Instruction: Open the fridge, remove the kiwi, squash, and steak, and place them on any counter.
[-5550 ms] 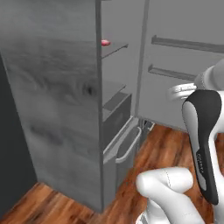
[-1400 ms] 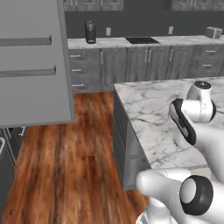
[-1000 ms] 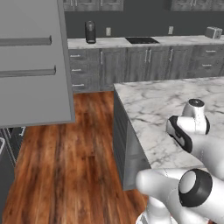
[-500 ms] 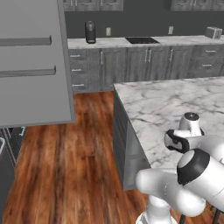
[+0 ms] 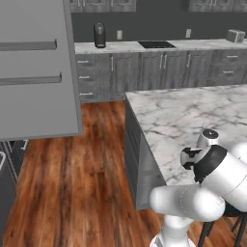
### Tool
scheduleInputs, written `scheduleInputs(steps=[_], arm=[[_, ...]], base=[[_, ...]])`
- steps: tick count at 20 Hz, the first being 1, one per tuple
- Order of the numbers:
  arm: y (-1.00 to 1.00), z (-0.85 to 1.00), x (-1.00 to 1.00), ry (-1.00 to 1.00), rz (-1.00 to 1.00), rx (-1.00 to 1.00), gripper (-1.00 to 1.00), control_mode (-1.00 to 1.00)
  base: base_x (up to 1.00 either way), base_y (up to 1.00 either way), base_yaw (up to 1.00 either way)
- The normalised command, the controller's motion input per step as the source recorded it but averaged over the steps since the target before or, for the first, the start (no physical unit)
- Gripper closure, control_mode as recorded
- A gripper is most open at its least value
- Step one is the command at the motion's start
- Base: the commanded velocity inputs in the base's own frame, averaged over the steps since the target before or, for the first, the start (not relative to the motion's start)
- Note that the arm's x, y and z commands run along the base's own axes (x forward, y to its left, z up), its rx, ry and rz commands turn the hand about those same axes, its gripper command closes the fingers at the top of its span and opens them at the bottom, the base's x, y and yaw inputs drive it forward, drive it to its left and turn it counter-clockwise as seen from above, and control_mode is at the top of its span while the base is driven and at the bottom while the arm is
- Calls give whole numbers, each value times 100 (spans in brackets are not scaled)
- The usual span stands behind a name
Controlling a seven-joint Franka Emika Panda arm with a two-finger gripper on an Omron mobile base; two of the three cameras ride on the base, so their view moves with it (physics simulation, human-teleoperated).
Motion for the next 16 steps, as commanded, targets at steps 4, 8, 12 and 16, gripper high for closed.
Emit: scheduleInputs(steps=[4, 8, 12, 16], arm=[[-1, -10, 16, 11, 0, 3, -100, -100], [0, 0, 7, 5, 0, 2, -100, -100], [0, 13, 0, 0, 0, 0, -100, -100], [0, 49, -8, 0, 0, 2, -100, -100]], base=[[0, 0, 0], [0, 0, 0], [0, 0, 0], [0, 0, 0]])
